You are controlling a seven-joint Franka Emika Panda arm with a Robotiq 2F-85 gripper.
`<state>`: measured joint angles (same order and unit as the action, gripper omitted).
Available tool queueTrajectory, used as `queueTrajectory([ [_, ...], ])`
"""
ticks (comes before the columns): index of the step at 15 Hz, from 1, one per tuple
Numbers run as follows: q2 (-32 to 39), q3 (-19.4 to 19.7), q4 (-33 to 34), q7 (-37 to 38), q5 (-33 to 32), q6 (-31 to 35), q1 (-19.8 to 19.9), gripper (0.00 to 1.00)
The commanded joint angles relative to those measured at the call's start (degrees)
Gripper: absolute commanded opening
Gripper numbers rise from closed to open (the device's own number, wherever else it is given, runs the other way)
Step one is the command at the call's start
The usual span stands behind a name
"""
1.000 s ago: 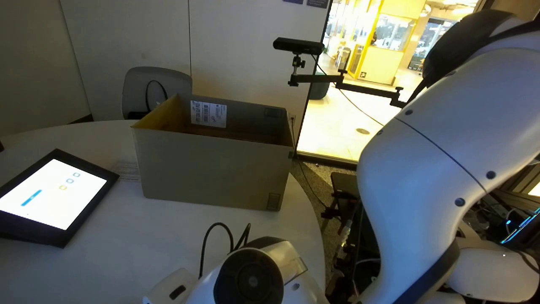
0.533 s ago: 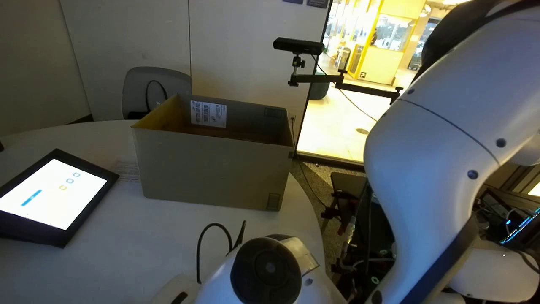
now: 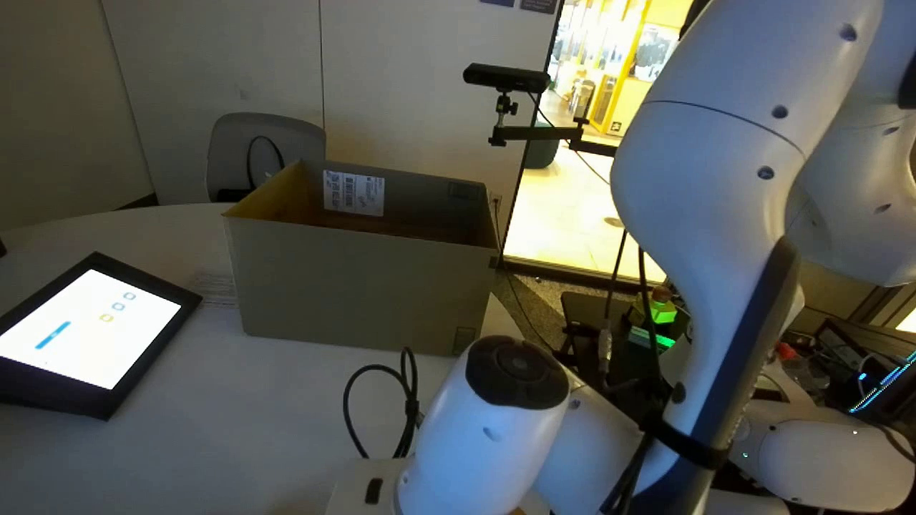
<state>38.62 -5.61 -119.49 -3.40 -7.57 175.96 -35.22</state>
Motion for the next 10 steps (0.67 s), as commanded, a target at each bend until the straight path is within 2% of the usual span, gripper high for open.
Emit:
queueTrajectory([
  [1,-2.6,-4.6,-7.9,-8.8,-6.7,1.8,7.6,1.0],
  [6,-2.8,-2.7,-13.3,-17.6,-17.6,1.5,10.9,1.0],
  [10,-2.8,-2.2,-14.8,-24.1,-25.1,2.0,12.4,1.0],
])
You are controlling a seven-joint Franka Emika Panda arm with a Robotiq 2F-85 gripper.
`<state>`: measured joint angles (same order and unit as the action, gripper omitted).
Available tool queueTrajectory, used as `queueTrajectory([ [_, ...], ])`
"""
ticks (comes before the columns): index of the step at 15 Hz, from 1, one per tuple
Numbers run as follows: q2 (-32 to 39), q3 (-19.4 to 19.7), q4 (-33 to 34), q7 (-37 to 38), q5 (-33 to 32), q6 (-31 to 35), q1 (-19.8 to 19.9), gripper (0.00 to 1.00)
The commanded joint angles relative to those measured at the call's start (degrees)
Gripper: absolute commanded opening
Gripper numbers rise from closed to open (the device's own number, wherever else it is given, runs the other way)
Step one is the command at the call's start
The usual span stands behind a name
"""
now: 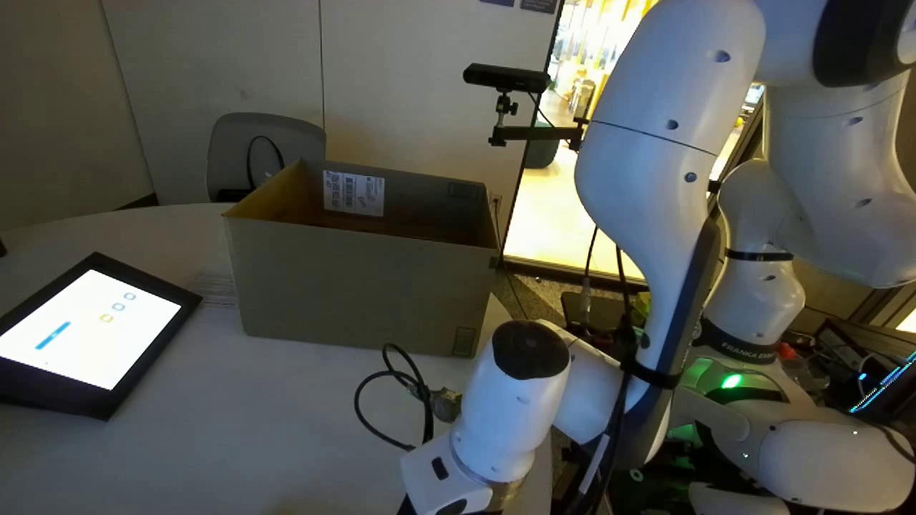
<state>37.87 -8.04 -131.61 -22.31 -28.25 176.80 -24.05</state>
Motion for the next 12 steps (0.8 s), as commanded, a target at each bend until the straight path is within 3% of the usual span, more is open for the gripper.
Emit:
queueTrajectory([
  [1,-2.0,0.2,-2.6,-6.5,-5.9,1.2,1.3,1.0],
  [12,-6.2,7.6,-4.1,-7.8,-18.7,5.2,-4.3,1.0],
])
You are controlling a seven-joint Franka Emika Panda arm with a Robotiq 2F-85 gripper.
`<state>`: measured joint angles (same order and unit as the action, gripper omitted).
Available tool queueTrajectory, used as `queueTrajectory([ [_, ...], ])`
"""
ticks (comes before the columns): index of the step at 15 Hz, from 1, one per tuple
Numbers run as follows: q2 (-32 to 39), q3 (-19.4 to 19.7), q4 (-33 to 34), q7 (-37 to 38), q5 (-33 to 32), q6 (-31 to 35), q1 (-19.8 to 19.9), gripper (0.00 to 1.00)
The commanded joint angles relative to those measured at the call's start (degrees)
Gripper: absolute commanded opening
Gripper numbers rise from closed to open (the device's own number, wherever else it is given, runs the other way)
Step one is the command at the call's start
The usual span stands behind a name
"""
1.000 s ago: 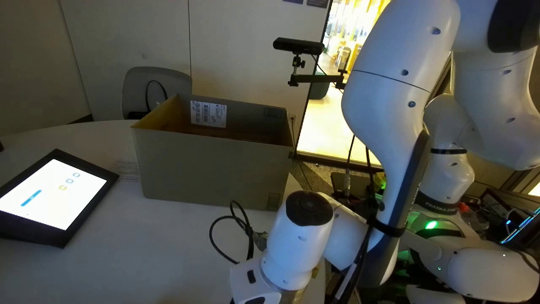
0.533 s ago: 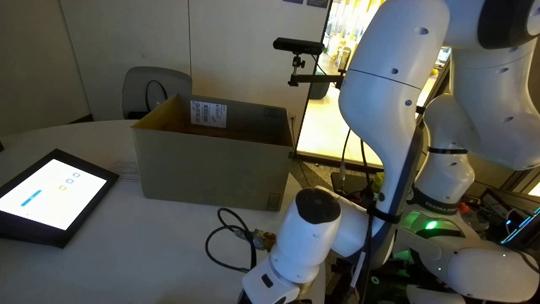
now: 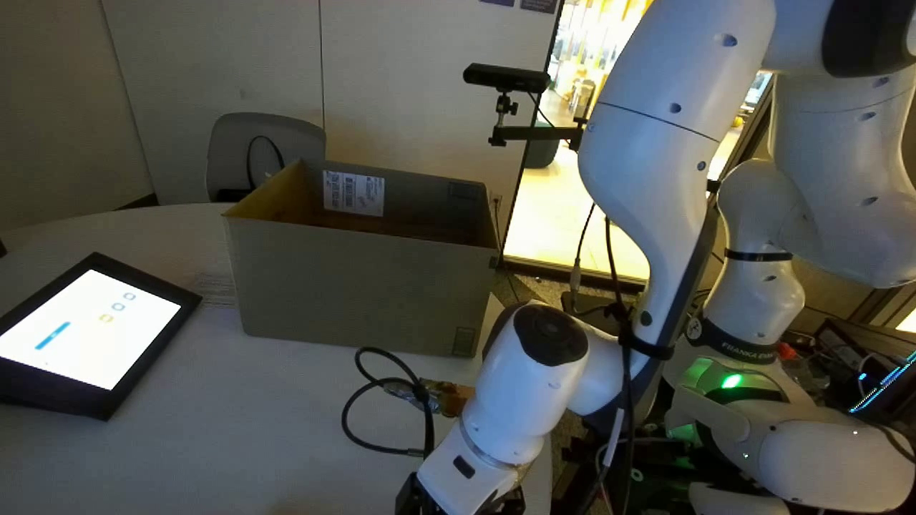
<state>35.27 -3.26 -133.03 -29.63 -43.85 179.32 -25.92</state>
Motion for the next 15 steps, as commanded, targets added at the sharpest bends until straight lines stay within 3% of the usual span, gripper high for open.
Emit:
queueTrajectory([
  [1,-4.0,3.7,-2.8,-0.3,-4.1,3.1,-3.1,1.0],
  [5,-4.8,3.6,-3.5,-0.9,-6.9,4.9,-3.5,1.0],
  [15,-1.1,-2.0,-2.5,-4.2,-7.6,6.0,0.0,1.0],
])
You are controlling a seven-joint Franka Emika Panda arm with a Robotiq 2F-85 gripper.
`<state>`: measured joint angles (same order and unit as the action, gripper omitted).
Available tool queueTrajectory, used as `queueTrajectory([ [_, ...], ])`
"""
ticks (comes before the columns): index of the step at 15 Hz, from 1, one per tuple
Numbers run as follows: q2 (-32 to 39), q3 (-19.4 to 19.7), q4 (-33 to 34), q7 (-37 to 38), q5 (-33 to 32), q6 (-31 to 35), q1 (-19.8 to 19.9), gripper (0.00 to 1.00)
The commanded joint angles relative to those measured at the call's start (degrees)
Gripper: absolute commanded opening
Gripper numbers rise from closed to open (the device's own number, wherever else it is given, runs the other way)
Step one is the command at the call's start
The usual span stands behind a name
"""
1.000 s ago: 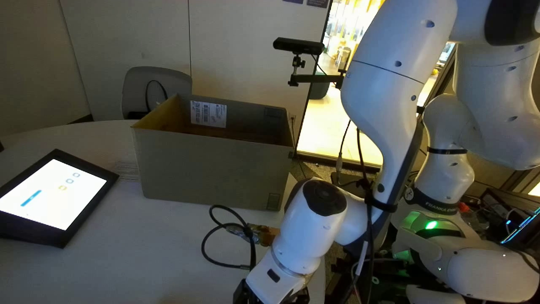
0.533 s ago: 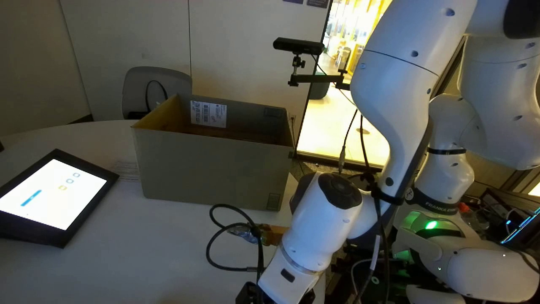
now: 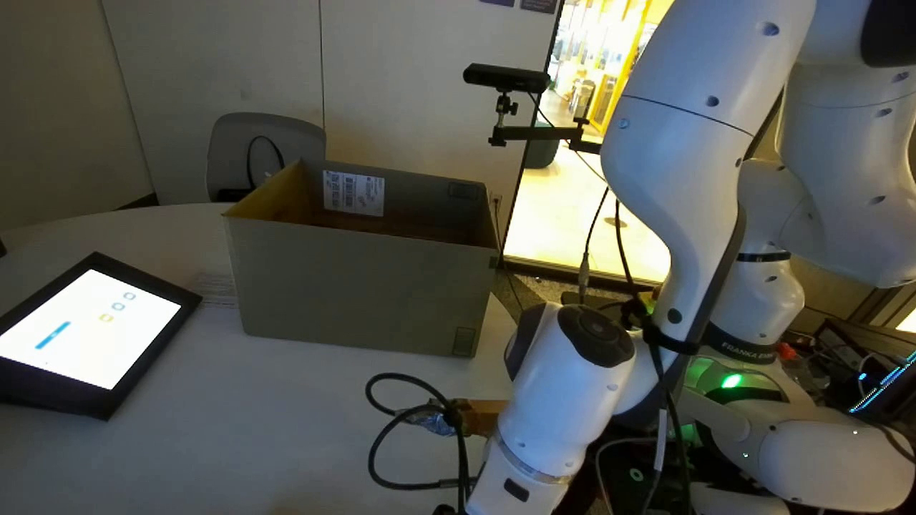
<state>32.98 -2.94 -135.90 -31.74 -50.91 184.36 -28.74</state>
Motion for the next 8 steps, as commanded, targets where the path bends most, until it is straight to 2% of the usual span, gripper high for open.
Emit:
queueTrajectory([
  [1,1.9,-3.4,0.8,-2.3,-0.2,0.3,3.6,1.0],
  [5,4.4,-8.2,2.6,-2.5,-1.4,-2.8,8.4,1.0],
  [8,6.1,-10.4,4.1,-2.9,-0.8,-5.5,10.6,1.0],
])
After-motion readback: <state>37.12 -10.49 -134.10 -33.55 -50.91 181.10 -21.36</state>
